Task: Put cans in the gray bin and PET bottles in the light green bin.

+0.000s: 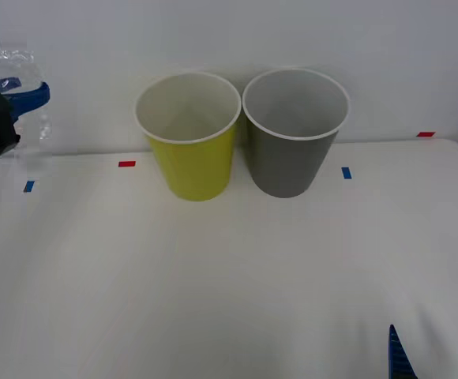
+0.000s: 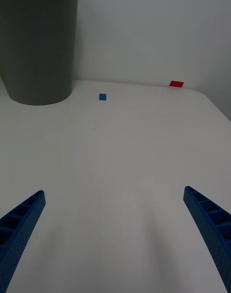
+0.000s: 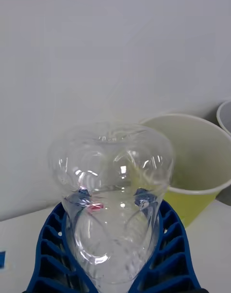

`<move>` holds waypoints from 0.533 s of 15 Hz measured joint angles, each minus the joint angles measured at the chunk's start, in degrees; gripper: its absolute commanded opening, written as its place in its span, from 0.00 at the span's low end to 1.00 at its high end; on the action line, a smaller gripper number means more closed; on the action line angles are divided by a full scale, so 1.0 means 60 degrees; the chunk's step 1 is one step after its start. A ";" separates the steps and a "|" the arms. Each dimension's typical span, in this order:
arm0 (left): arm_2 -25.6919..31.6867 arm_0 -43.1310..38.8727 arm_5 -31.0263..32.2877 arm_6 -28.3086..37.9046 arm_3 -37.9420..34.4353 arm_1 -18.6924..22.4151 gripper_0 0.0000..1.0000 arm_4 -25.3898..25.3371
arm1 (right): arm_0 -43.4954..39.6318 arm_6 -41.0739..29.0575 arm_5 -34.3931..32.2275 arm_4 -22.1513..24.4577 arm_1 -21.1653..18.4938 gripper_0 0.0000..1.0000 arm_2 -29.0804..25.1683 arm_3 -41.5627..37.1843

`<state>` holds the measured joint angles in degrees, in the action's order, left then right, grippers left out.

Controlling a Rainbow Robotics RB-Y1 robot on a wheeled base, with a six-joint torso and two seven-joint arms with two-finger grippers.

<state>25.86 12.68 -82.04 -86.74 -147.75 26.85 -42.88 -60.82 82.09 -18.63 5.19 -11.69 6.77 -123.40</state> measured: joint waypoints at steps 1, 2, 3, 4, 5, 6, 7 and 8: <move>-0.0054 0.0160 0.0104 0.0004 0.0004 -0.0003 0.00 0.0214 | 0.0000 0.0000 0.0000 0.0000 0.0000 1.00 0.0000 0.0000; -0.0260 0.0316 0.0214 0.0030 0.0004 -0.0006 0.00 0.0573 | 0.0000 0.0000 0.0000 0.0000 0.0000 1.00 0.0000 0.0000; -0.0562 0.0537 0.0368 0.0076 0.0039 -0.0006 0.00 0.0915 | 0.0000 0.0000 0.0000 0.0000 0.0000 1.00 0.0000 0.0000; -0.0852 0.0769 0.0601 0.0133 0.0162 -0.0007 0.00 0.1194 | 0.0000 0.0000 0.0000 0.0000 0.0000 1.00 0.0000 0.0000; -0.1115 0.0955 0.0864 0.0177 0.0347 -0.0013 0.00 0.1393 | 0.0000 0.0000 0.0000 0.0000 0.0000 1.00 0.0000 0.0000; -0.1396 0.1153 0.1210 0.0208 0.0671 -0.0025 0.00 0.1577 | 0.0000 0.0000 0.0000 0.0000 0.0000 1.00 0.0000 0.0000; -0.1698 0.1406 0.1556 0.0229 0.1116 -0.0031 0.00 0.1715 | 0.0000 0.0000 0.0000 0.0000 0.0000 1.00 0.0000 0.0000; -0.2036 0.1646 0.1936 0.0243 0.1523 -0.0034 0.00 0.1873 | 0.0000 0.0000 0.0000 0.0000 0.0000 1.00 0.0000 -0.0001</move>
<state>13.64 22.55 -70.43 -85.29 -138.62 26.65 -31.64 -60.82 82.09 -18.63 5.19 -11.69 6.77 -123.40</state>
